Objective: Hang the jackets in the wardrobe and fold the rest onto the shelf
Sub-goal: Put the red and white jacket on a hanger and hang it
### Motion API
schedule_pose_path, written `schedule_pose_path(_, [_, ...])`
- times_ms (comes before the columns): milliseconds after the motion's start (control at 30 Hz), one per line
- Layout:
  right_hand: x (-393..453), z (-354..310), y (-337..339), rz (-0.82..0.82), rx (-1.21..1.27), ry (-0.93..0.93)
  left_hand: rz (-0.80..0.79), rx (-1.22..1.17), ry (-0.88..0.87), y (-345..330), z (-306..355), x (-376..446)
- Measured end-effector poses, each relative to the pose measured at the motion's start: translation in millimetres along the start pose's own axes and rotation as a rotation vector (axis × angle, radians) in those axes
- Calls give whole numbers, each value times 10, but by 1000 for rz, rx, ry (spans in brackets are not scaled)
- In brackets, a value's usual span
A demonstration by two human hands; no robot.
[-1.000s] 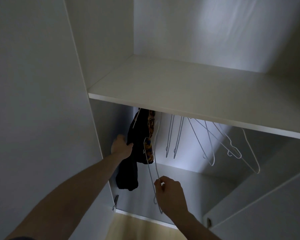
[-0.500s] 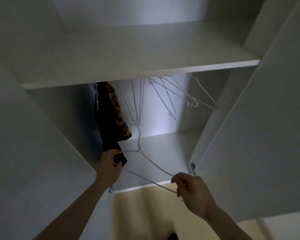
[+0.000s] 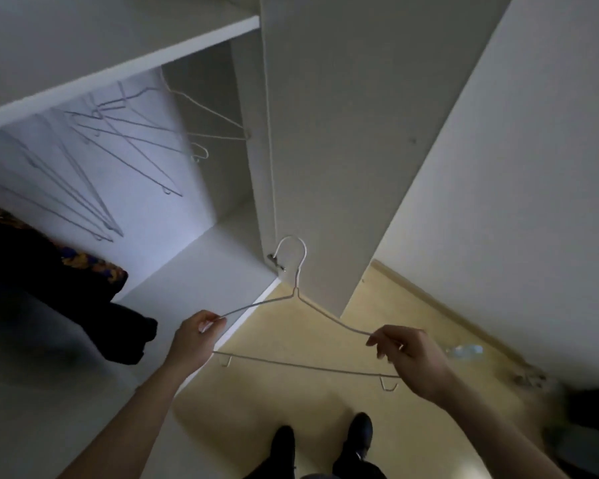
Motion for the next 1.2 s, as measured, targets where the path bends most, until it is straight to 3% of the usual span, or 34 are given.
schedule_pose_path(200, [-808, 734, 467, 226, -68, -215, -217, -3, -239, -569, 908, -441])
schedule_pose_path(400, [-1676, 1445, 903, 387, -70, -393, -417, 159, -507, -1300, 1757, -1116])
schedule_pose_path(567, [-2542, 2190, 1401, 411, -66, -544, -550, 321, -707, -2154, 2242, -2116])
schedule_pose_path(700, [-3236, 2839, 1753, 355, -14, -653, -537, 425, -736, -2845, 2376, -2962])
schedule_pose_path(900, [-3948, 3643, 2226, 376, 53, -754, -547, 402, -735, -3731, 2641, -4001])
schedule_pose_path(1200, [-4387, 4734, 2776, 522, 165, -895, -647, 486, -850, -5083, 3223, -4682])
Point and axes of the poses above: each hand's wrist, its own x-axis towards the middle knuckle, its own y-axis out of the back of the hand, z = x × y, the point moved 4 cm from there along x, towards the middle knuckle, and after that the axes turned 12 degrees about z, right-handed, at the moved point
